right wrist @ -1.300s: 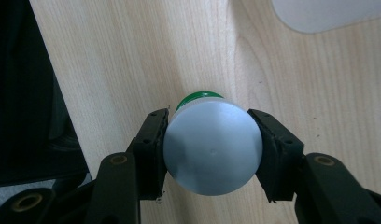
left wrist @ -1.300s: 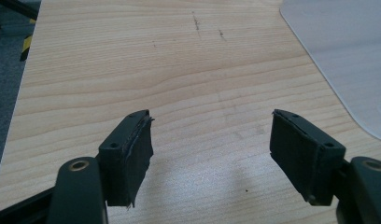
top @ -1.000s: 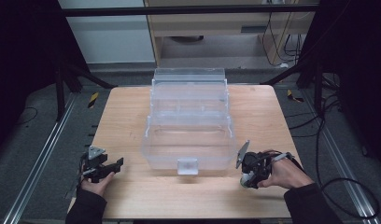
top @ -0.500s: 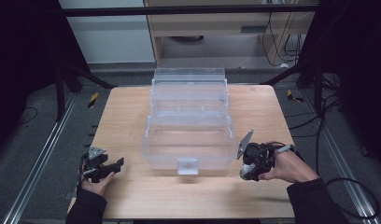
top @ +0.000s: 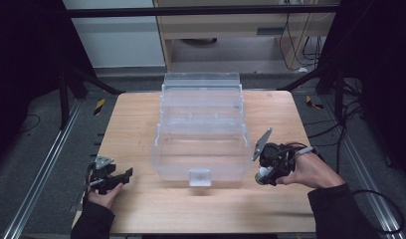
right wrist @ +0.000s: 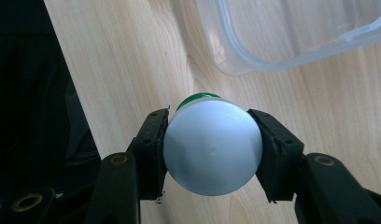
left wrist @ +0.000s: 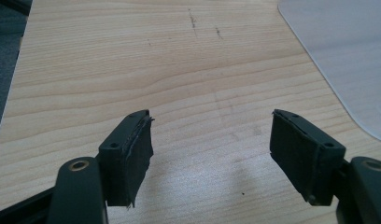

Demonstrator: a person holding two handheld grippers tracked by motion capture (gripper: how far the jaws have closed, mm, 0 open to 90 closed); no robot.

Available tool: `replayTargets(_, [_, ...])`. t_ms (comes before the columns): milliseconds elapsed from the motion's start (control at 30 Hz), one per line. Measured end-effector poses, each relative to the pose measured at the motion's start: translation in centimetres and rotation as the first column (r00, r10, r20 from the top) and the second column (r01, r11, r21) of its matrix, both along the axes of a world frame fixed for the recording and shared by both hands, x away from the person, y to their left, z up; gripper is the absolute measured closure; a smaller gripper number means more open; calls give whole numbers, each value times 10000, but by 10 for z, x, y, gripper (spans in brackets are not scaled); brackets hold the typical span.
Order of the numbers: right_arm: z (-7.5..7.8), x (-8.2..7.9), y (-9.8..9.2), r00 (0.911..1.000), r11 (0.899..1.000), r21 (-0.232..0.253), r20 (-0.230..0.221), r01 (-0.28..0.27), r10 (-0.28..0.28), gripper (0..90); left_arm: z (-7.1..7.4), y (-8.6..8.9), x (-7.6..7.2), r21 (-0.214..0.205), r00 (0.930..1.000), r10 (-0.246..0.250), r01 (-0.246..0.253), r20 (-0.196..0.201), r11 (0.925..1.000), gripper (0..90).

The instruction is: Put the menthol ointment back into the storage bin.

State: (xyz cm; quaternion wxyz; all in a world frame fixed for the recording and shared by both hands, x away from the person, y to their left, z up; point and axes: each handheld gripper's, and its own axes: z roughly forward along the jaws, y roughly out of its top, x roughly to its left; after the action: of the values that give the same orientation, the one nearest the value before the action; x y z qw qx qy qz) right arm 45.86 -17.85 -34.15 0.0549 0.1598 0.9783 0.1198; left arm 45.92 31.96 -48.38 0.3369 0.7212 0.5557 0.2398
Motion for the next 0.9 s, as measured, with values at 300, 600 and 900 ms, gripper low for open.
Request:
replayTargets(300, [16,6,6,9999,9997,215,74,75,-77,502,0,1,0,-1,10000,-86,86,3,10000,292])
replayTargets(600, [24,14,10,9999,9996,237,-25,122,-121,503,0,0,-1,0,10000,-93,93,4,10000,291])
replayTargets(900, [27,27,12,9998,9993,317,32,184,-185,502,-1,0,0,-4,9999,-143,143,-41,9999,292])
